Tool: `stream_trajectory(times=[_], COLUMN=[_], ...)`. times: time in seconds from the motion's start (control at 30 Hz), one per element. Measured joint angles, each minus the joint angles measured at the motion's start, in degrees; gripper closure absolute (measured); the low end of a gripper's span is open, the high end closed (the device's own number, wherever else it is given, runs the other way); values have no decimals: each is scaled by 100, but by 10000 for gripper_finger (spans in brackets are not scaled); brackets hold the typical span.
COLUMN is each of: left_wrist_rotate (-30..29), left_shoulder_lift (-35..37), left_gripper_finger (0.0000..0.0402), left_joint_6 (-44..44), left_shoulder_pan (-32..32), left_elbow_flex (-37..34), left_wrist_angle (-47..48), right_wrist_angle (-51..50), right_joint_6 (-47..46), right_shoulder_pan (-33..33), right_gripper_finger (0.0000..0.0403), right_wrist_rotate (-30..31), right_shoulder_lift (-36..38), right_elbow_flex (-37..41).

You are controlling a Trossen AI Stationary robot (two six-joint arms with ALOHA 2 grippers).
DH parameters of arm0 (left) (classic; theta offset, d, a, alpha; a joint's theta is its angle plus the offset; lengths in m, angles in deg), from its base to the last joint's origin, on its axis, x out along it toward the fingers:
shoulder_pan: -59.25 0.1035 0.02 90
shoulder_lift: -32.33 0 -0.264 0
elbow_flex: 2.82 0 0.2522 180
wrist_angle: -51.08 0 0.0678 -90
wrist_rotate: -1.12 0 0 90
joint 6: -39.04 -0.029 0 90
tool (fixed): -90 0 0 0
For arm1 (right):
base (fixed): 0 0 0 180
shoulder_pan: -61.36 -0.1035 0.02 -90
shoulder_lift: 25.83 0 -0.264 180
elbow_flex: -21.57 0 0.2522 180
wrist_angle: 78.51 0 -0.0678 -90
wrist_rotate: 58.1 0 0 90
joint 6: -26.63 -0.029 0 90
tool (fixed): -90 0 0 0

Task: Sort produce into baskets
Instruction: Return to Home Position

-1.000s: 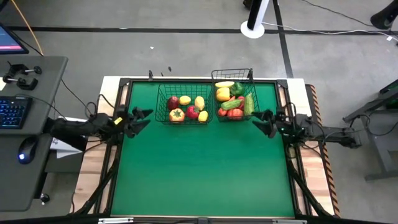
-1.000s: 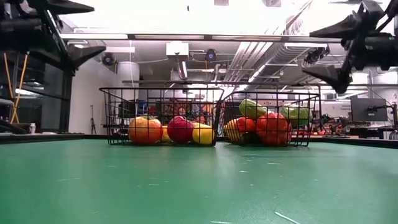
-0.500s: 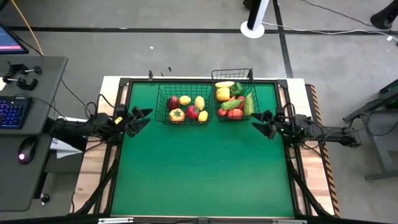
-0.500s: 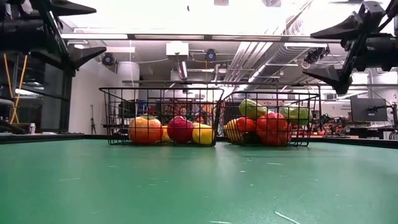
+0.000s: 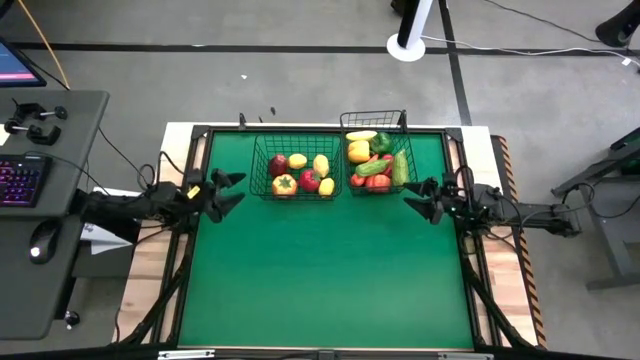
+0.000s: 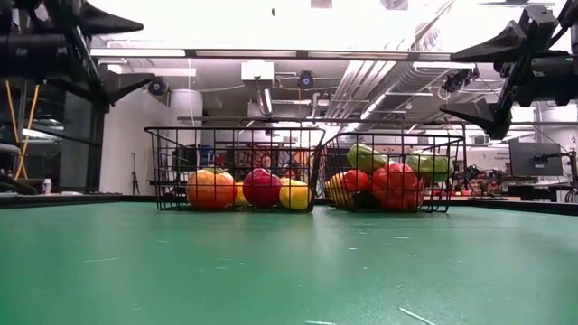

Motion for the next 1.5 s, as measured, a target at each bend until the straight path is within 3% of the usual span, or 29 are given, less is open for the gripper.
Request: stream_trajectory(times=[0.13, 0.33, 0.57, 0.9, 1.5], left_wrist_rotate=[45, 89, 1442, 1624, 1613], left_shoulder_lift=[-1, 0, -1, -1, -38], left_gripper_finger=[7, 7, 7, 7, 7], left_joint_6=[-1447, -1402, -2942, -2478, -2478], left_shoulder_pan=[-120, -83, -45, 102, 106], left_elbow_flex=[0, 1, 0, 0, 0], left_wrist_angle=[463, 933, 1121, 1147, 1139], right_wrist_angle=[-2, -1, -6, -6, -6], right_joint_6=[0, -2, -2, 0, 0], right_shoulder_pan=[0, 0, 0, 0, 0], right_gripper_finger=[6, 6, 6, 6, 6], right_wrist_rotate=[0, 0, 0, 0, 0], right_shoulder_lift=[2, 2, 2, 0, 0], right_elbow_flex=[0, 0, 2, 2, 2])
